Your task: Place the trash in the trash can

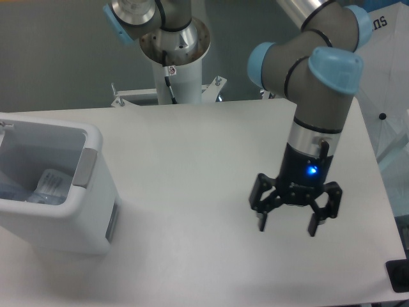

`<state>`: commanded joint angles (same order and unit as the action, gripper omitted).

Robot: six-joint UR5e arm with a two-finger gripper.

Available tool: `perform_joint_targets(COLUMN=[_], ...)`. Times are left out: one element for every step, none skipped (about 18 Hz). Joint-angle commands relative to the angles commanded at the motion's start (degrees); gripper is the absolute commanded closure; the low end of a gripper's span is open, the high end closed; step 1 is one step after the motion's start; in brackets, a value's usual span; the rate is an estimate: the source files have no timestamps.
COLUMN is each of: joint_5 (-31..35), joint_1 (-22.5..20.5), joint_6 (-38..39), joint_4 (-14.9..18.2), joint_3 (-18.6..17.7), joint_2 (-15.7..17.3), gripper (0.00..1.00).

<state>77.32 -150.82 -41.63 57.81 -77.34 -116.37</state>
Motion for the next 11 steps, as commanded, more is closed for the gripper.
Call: perform_joint_targets(joint_5=[1.33,2.56,3.79,5.19,6.6,7.75,8.54,8.81,8.81,8.9,9.16], joint_1=[-0.09,-0.18,-0.26,-0.35,-0.27,-0.26,-0.09,0.0,0.09,0.09,0.17], joint_6=[-3.25,-6.33,-9.06,-11.52,-13.29,-14.35,-15.32,-16.02,-16.38,-16.38,-16.38], joint_4=[2.2,4.4,6.51,8.62,11.51,14.41,16.44,17.5,17.6,17.6,17.51], joint_3=[0.35,0.87,1.66,3.06,4.9,6.75,8.51,9.48,9.58,9.49,9.32], joint_2=[-0.26,-0.53,-0.53,-1.05,-1.84,-2.72,-3.42,-3.78,-3.87,-3.87,-3.78], gripper=[0.0,0.0,0.0,0.0,0.0,0.0,0.0,0.0,0.0,0.0,0.0])
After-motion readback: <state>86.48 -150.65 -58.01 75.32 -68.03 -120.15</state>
